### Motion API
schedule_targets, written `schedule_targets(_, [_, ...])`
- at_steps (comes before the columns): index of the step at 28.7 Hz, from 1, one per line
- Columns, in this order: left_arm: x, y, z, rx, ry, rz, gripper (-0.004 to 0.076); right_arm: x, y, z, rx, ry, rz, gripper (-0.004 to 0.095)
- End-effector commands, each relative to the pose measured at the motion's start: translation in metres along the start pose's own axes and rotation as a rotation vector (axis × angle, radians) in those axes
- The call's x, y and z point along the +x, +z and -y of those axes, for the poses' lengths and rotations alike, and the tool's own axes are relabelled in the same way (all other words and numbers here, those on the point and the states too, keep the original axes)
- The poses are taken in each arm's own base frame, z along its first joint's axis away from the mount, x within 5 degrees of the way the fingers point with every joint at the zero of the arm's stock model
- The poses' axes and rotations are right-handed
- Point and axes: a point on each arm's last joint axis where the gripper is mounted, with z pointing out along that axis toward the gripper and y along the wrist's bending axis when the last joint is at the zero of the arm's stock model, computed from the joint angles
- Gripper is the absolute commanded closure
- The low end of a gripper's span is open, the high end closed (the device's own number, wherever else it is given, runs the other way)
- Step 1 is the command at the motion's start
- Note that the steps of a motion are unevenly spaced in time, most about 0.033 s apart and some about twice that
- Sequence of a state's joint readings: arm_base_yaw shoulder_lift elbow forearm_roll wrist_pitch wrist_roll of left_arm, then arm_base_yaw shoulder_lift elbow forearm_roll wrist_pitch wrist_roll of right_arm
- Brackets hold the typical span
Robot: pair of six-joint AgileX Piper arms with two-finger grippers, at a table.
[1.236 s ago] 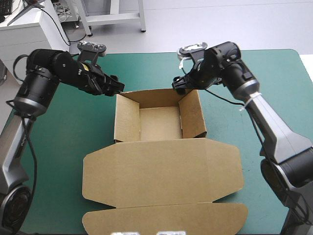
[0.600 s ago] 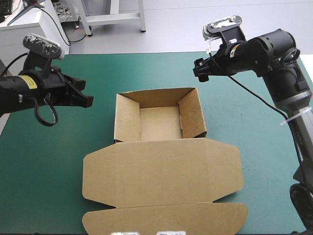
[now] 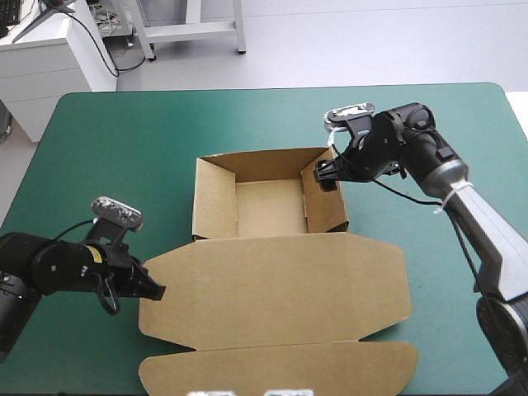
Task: Fold the box
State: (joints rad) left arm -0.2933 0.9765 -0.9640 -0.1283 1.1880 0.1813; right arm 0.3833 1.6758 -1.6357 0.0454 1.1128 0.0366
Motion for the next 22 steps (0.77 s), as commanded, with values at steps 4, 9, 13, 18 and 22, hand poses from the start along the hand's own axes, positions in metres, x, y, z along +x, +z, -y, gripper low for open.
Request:
schedule_targets(4, [0.025,0.024,0.003,0.024,-0.039,-0.014,0.0732,-0.012,0.023,-0.001,-0.044,0.027,0.031,0.0003])
schedule_targets(9, [0.033,0.019,0.003,0.012,-0.034,0.019,0.0732,-0.011,0.050,0.000,-0.040,0.031,-0.034,0.0040])
schedule_targets(13, [0.036,0.010,0.004,-0.001,-0.027,0.085,0.0732,-0.009,0.064,-0.001,-0.052,0.042,-0.073,0.0150])
schedule_targets(18, [0.038,0.002,0.006,-0.009,-0.023,0.141,0.0732,-0.010,0.070,-0.002,-0.066,0.052,-0.078,0.0482])
schedule_targets(22, [0.039,0.001,0.006,-0.009,-0.022,0.145,0.0732,-0.010,0.070,-0.002,-0.065,0.051,-0.078,0.0800])
